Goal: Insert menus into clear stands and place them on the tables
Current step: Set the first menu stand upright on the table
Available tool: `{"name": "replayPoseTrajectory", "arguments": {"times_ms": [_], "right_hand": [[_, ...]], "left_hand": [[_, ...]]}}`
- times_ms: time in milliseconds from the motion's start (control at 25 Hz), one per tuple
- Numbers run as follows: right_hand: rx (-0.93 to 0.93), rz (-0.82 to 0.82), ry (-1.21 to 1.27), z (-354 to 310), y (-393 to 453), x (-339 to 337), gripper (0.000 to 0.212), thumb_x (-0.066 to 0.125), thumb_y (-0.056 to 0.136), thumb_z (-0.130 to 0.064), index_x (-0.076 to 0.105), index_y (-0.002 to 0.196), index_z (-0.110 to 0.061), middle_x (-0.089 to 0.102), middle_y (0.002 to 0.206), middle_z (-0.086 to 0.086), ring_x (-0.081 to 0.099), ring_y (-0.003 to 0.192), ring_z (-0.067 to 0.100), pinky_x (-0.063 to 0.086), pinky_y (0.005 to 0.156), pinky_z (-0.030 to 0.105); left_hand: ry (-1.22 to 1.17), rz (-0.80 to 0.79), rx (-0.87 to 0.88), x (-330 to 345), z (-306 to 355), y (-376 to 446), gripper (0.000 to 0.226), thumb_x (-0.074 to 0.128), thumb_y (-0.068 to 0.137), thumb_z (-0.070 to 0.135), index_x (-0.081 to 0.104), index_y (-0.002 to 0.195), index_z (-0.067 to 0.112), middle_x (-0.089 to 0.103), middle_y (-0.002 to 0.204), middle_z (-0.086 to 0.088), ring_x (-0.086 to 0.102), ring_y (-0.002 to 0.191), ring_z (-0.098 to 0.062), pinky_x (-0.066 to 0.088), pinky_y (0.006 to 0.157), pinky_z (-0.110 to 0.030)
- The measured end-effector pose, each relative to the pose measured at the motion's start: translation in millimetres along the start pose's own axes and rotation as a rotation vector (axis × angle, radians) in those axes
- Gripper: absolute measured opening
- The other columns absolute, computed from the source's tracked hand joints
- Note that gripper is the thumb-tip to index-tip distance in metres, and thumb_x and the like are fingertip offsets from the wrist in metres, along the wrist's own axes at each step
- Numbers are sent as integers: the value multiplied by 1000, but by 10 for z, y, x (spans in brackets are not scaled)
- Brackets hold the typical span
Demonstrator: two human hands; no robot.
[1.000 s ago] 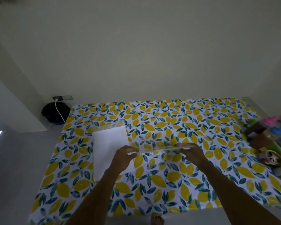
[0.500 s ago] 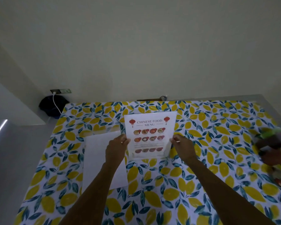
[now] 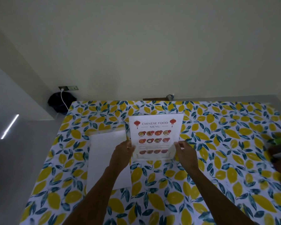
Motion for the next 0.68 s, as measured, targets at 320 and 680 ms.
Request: {"name": "replayPoseTrajectory", "arguments": {"times_ms": [320, 680], "right_hand": [[355, -101, 12, -84, -756, 765, 37, 60, 85, -37, 48, 103, -7, 59, 88, 8, 60, 81, 29, 47, 69, 36], [90, -333, -165, -1166, -1118, 2045, 39, 57, 90, -32, 53, 120, -8, 63, 119, 11, 58, 112, 31, 49, 94, 42]], "left_hand": [[17, -65, -218, -340, -1125, -299, 41, 64, 87, 43, 55, 119, 19, 66, 113, -5, 63, 101, -22, 52, 90, -38], [44, -100, -256, -926, -2220, -222, 49, 60, 91, 37, 52, 126, 4, 61, 124, -17, 59, 112, -35, 48, 93, -41]]}}
Point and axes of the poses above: each hand's wrist, its own y-axis towards the middle knuckle, its own x-axis out of the palm, z = x × y, the point moved 3 cm from there along y, towards the middle knuckle
